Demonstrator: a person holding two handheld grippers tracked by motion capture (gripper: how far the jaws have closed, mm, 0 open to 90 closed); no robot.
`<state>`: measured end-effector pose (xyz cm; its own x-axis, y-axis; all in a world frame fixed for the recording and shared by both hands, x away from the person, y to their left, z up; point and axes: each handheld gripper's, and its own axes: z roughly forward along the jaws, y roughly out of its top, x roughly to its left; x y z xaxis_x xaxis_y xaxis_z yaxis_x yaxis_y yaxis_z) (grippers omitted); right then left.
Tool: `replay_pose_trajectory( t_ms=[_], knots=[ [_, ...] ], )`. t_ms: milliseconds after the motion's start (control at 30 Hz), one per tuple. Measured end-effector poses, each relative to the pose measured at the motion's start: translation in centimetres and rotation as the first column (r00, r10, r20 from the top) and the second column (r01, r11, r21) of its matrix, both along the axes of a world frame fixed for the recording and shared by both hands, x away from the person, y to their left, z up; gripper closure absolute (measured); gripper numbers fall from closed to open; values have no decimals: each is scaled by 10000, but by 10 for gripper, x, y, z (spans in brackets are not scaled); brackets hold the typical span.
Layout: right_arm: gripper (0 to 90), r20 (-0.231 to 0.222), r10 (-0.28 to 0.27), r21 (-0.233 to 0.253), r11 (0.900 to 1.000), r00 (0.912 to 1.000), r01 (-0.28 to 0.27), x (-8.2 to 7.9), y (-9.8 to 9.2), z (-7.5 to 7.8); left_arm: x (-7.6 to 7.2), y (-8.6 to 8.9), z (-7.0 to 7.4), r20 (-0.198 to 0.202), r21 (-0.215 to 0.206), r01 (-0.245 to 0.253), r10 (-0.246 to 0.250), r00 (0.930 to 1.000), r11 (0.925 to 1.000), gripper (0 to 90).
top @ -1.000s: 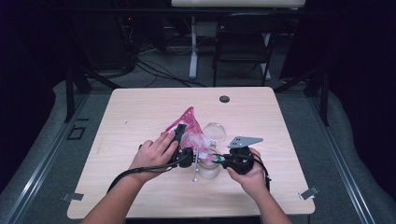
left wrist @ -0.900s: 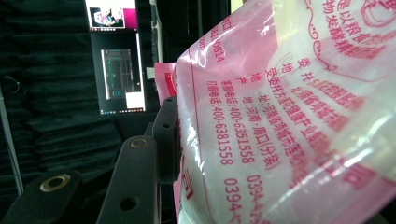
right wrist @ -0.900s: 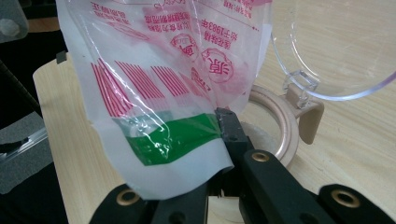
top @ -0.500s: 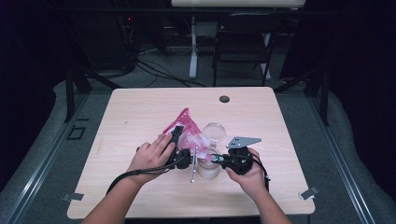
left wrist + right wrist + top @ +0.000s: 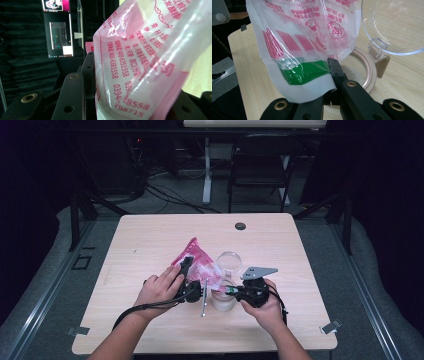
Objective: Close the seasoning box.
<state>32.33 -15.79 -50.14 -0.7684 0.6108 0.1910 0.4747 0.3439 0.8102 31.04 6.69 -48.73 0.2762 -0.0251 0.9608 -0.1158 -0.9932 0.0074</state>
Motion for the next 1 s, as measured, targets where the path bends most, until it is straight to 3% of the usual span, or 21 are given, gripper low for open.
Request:
replay_pose_trajectory(
  t_ms=[267, 567, 1000],
  knots=[
    [900, 49, -72, 3, 10000, 10000, 72, 0, 0, 0, -2, 2, -6, -227, -370, -178, 169, 9996, 9992, 617],
    [900, 71, -92, -24, 10000, 9999, 92, 0, 0, 1, -2, 4, -10, -359, -466, -224, 207, 9991, 9987, 618],
    [900, 162, -166, -3, 9999, 9997, 166, -1, 1, 1, -2, 6, -18, -891, -1089, -542, 446, 9950, 9926, 626]
  ],
)
